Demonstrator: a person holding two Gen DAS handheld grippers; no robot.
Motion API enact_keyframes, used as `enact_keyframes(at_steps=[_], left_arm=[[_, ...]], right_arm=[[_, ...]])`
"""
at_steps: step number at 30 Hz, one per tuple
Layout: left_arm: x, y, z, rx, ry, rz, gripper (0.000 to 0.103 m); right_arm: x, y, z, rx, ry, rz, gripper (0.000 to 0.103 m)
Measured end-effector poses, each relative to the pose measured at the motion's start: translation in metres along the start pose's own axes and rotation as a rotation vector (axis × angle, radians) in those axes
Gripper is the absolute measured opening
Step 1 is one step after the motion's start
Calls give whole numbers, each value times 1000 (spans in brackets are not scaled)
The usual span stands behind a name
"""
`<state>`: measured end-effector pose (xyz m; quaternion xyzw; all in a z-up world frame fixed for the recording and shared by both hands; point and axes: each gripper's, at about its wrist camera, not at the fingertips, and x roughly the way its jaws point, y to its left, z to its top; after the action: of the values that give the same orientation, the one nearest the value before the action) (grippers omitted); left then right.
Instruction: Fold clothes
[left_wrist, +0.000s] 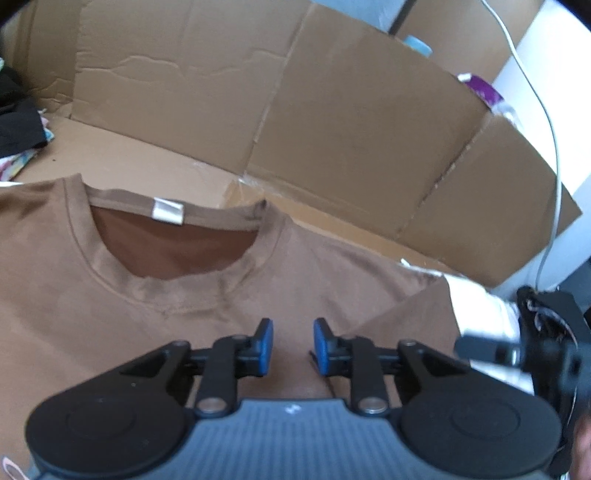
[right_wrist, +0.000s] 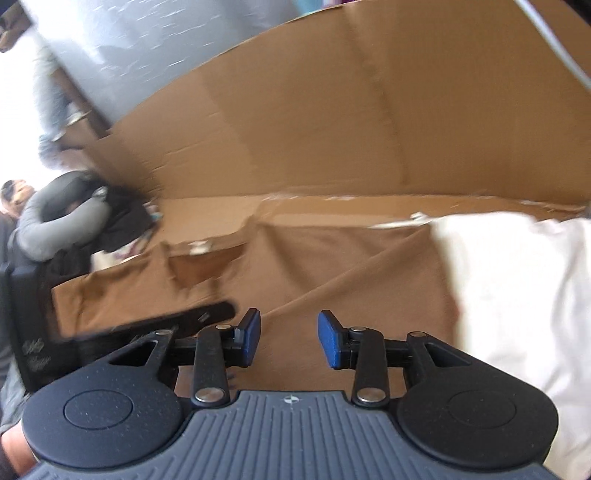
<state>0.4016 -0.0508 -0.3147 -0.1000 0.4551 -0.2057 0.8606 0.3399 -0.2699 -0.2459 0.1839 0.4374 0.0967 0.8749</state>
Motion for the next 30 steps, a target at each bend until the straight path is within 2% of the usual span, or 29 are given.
enact_keyframes(at_steps=[5,11,13,22,30], left_arm=[[12,-3,-6,34,26,-34,26],[24,-5,-10,45,48,-53,26],[25,-5,-10,41,54,-67,26],[25,-3,-13,51,74,-94,4],[3,4,-12,-17,22,-114,2]], right_arm=[[3,-32,18,-17,-26,-104,37],[22,-60,34,-62,-23,-216,23],[29,-62,37,-75,-21,-235,21],[62,-61,46,-146,17,-280,21],[83,-54,46,-182,47,-307,21]])
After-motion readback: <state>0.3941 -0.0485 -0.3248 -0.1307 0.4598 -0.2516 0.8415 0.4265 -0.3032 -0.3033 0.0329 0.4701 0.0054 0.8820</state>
